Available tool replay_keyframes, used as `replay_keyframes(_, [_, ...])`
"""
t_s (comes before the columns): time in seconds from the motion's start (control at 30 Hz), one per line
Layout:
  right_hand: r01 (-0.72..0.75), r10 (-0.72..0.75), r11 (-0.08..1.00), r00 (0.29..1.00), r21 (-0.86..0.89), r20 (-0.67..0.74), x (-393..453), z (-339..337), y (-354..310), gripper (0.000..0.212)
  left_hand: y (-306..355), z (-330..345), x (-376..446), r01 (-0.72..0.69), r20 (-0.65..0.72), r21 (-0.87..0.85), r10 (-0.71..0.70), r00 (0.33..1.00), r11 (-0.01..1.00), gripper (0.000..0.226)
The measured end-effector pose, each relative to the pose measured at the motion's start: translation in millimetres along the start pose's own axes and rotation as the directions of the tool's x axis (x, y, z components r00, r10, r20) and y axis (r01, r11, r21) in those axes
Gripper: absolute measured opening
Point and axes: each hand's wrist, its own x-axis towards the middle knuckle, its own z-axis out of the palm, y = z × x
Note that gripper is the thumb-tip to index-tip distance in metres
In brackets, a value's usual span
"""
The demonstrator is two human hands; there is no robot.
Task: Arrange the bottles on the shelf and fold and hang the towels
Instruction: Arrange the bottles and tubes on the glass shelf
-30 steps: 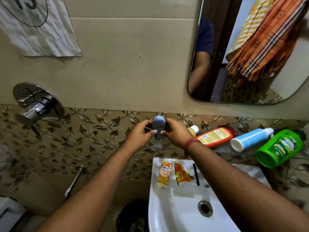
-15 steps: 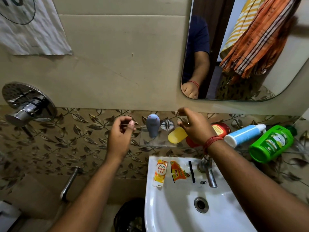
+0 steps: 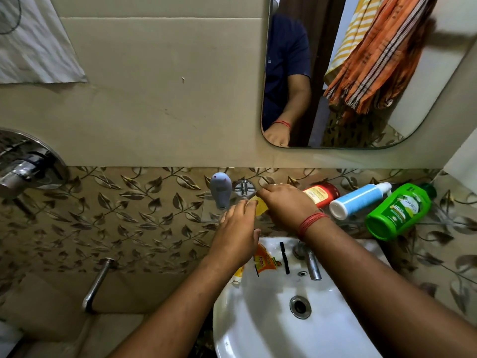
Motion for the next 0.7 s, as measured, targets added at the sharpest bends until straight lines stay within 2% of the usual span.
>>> replay_keyframes(0.13, [0.021, -0.02, 1.0, 0.999, 0.009, -0.026, -0.7, 5.0, -2.3, 0.05, 8.9, 8.0, 11.0, 0.093, -0.004, 0.003, -0.093, 0.996, 0.996, 0.068])
replay_keyframes(0.33, [0.027, -0.027, 1.0, 0.998, 0.002, -0.048, 4.9, 9.4, -3.1, 0.048, 14.6, 11.0, 20.7, 0.188, -0.111, -0.04, -0.191, 0.975, 0.981, 0.063])
replay_keyframes(0.4, [0.034, -0.034, 0.999, 0.998, 0.012, -0.056, 6.7, 10.1, -3.3, 0.045, 14.2, 12.0, 23.6, 0.195, -0.139, -0.134, -0.213, 0.967, 0.972, 0.056])
replay_keyframes(0.5, [0.05, -0.045, 0.998, 0.994, 0.046, -0.102, 6.6, 12.2, -1.0, 0.041, 13.4, 8.6, 25.4, 0.174, -0.182, -0.37, -0.254, 0.95, 0.913, 0.045])
replay_keyframes(0.6, [-0.016, 0.058, 0.975, 0.981, 0.223, -0.183, 4.1, 8.2, 4.2, 0.036, 18.7, -4.7, 21.1, 0.147, -0.182, -0.618, -0.322, 0.929, 0.772, 0.038])
replay_keyframes(0.67, [-0.115, 0.216, 0.887, 0.959, 0.448, -0.181, 3.7, 0.1, 9.6, 0.032, 23.7, -14.3, 19.3, 0.143, -0.137, -0.742, -0.358, 0.923, 0.655, 0.032])
replay_keyframes(0.7, [-0.154, 0.28, 0.827, 0.947, 0.54, -0.159, 4.2, -5.1, 13.1, 0.03, 25.6, -18.1, 19.8, 0.152, -0.111, -0.764, -0.36, 0.926, 0.627, 0.031])
